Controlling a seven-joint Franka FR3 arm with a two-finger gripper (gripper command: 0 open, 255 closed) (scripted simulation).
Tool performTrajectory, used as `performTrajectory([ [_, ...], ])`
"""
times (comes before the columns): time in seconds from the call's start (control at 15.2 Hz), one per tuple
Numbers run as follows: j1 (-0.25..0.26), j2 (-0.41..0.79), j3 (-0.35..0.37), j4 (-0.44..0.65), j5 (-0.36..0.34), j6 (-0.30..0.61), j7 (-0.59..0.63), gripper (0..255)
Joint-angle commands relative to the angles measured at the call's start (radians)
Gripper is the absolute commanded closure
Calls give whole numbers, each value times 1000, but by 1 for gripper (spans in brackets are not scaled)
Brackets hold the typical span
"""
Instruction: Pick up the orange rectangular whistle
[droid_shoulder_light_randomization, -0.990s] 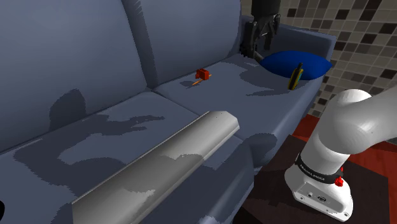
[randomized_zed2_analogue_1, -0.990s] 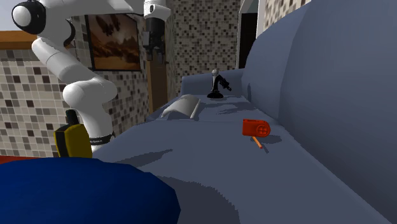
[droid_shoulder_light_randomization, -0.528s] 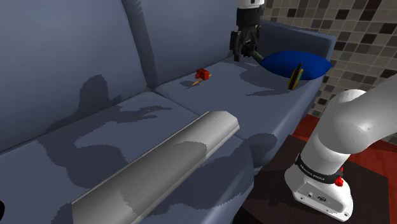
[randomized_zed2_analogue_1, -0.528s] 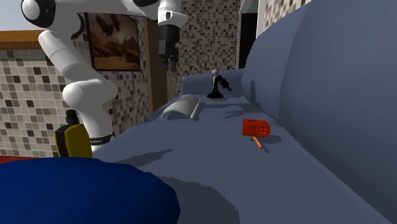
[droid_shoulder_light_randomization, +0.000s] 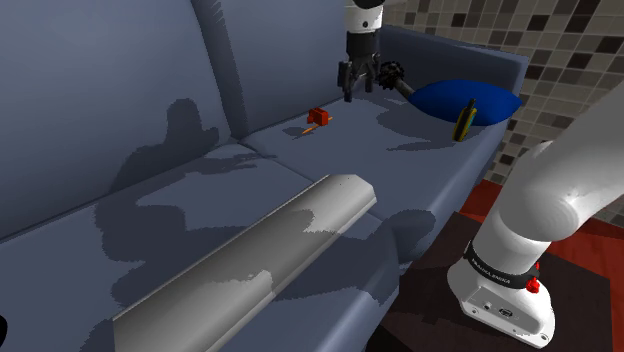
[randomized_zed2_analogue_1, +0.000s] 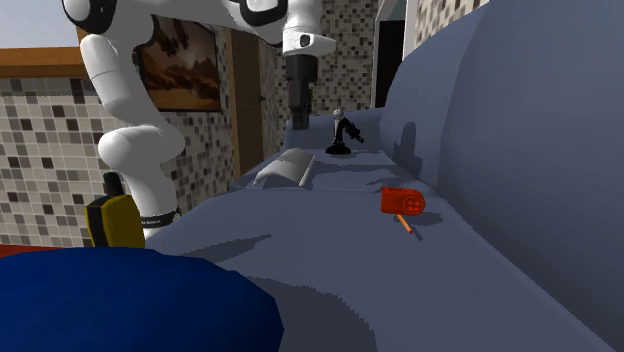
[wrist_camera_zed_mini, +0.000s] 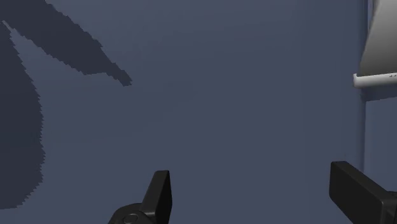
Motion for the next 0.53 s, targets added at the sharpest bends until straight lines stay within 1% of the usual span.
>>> performTrajectory([
  [0.0, -3, 67, -16, 34, 4, 37, -28, 0],
  [0.46, -17, 326, -52, 221, 43, 118, -122, 0],
])
